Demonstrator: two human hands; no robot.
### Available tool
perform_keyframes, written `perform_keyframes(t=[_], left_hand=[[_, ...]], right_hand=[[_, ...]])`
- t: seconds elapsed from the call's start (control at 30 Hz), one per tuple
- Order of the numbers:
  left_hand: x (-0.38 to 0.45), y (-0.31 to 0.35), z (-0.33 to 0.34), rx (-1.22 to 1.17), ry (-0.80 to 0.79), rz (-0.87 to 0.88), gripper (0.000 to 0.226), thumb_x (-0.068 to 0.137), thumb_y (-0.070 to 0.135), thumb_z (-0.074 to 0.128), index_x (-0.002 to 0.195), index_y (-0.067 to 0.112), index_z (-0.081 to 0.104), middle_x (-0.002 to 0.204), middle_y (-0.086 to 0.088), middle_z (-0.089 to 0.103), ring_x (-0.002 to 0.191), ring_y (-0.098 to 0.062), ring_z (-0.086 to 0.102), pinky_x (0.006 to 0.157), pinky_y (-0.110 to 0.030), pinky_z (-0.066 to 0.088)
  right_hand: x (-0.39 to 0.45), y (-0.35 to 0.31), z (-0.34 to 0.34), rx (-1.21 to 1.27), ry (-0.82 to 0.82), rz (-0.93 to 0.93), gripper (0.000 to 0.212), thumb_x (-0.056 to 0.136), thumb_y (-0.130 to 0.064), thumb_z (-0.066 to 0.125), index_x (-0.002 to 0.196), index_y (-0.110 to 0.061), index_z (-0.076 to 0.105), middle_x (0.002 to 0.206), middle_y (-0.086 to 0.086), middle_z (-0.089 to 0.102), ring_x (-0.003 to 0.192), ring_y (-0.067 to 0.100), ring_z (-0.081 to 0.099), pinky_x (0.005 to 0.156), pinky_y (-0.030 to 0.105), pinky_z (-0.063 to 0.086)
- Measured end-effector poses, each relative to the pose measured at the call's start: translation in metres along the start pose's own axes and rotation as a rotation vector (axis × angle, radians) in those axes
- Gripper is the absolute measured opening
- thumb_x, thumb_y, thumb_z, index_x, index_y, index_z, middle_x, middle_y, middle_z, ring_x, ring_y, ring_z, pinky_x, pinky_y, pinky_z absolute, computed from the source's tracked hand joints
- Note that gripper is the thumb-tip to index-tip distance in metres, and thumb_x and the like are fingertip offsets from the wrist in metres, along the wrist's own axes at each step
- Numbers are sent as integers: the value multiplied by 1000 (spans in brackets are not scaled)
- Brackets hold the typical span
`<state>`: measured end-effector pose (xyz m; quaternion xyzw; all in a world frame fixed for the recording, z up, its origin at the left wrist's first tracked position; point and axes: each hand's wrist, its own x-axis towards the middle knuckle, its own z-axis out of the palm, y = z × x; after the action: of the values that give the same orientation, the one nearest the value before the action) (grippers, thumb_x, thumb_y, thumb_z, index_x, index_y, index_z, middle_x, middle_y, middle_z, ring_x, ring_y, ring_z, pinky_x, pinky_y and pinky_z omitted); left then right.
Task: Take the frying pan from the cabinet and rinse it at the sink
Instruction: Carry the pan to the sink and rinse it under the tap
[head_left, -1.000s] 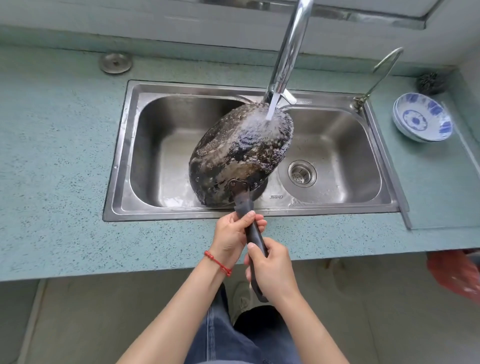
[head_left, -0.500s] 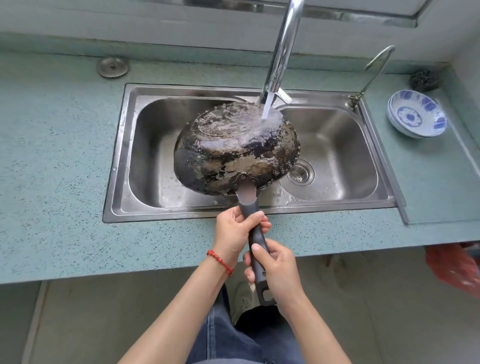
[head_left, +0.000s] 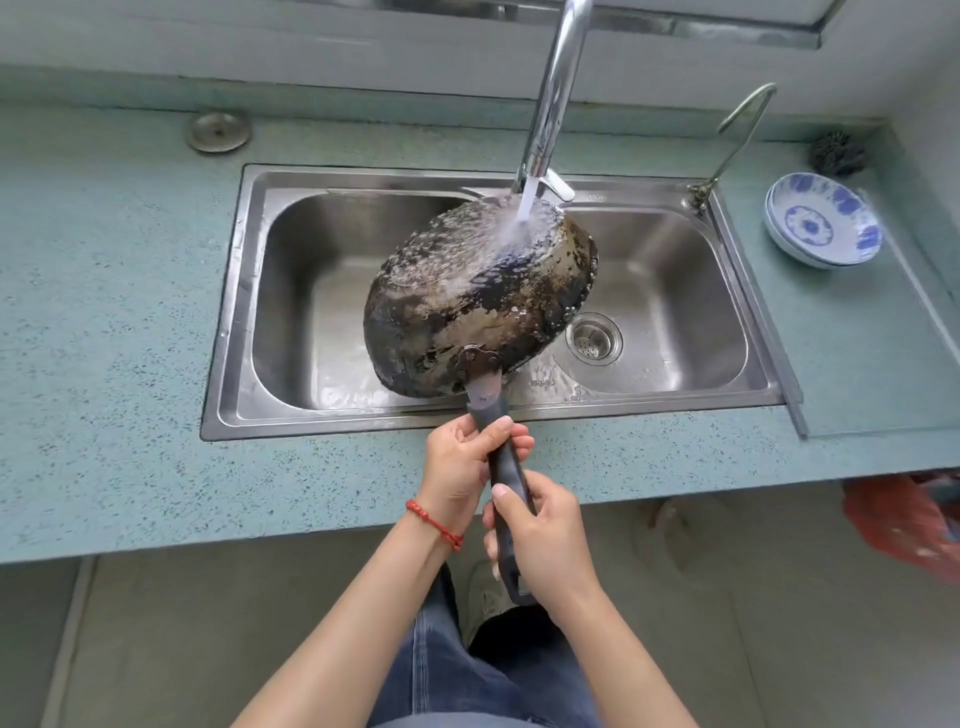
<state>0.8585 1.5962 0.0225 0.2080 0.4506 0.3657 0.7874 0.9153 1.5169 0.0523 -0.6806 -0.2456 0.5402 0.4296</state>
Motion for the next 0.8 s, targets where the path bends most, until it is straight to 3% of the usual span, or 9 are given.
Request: perform_keyframes(t=[0.3, 0.47, 0.6, 0.7, 0.8], left_hand=[[-6, 6, -6, -89, 37, -6, 15, 85, -5, 48, 72, -3, 55, 51, -3, 66, 49, -10, 63, 51, -18, 52], [-12, 11, -15, -99, -75, 8, 15, 87, -2, 44, 83, -3, 59, 64, -5, 71, 60, -14, 68, 58, -22, 55], [-16, 19, -15, -171, -157, -27, 19, 88, -3, 39, 90, -3, 58, 69, -8, 73, 64, -15, 70, 60, -23, 56], [-16, 25, -15, -76, -138, 37, 17, 85, -8, 43, 83, -2, 58, 62, -7, 71, 58, -14, 68, 58, -22, 55], [-17, 29, -16, 22, -103, 109, 14, 83, -9, 48, 78, -1, 58, 58, -4, 69, 55, -13, 65, 57, -22, 55]], right_hand=[[1, -2, 7, -67, -29, 4, 23, 89, -4, 47, 66, -7, 49, 59, 21, 49, 38, 22, 43, 37, 26, 38], [-2, -7, 0, 91, -136, 11, 18, 89, -3, 50, 70, -5, 51, 60, 12, 52, 38, 19, 45, 35, 23, 39], [-3, -8, -3, 264, -262, 44, 11, 78, -12, 54, 77, -2, 50, 60, 8, 55, 39, 17, 46, 34, 22, 39], [0, -10, -2, 324, -328, 63, 17, 76, -11, 56, 87, 0, 49, 59, 7, 55, 40, 15, 47, 33, 21, 40], [4, -17, -2, 238, -370, 60, 16, 75, -10, 61, 83, -1, 50, 58, 7, 56, 39, 15, 49, 35, 23, 44]])
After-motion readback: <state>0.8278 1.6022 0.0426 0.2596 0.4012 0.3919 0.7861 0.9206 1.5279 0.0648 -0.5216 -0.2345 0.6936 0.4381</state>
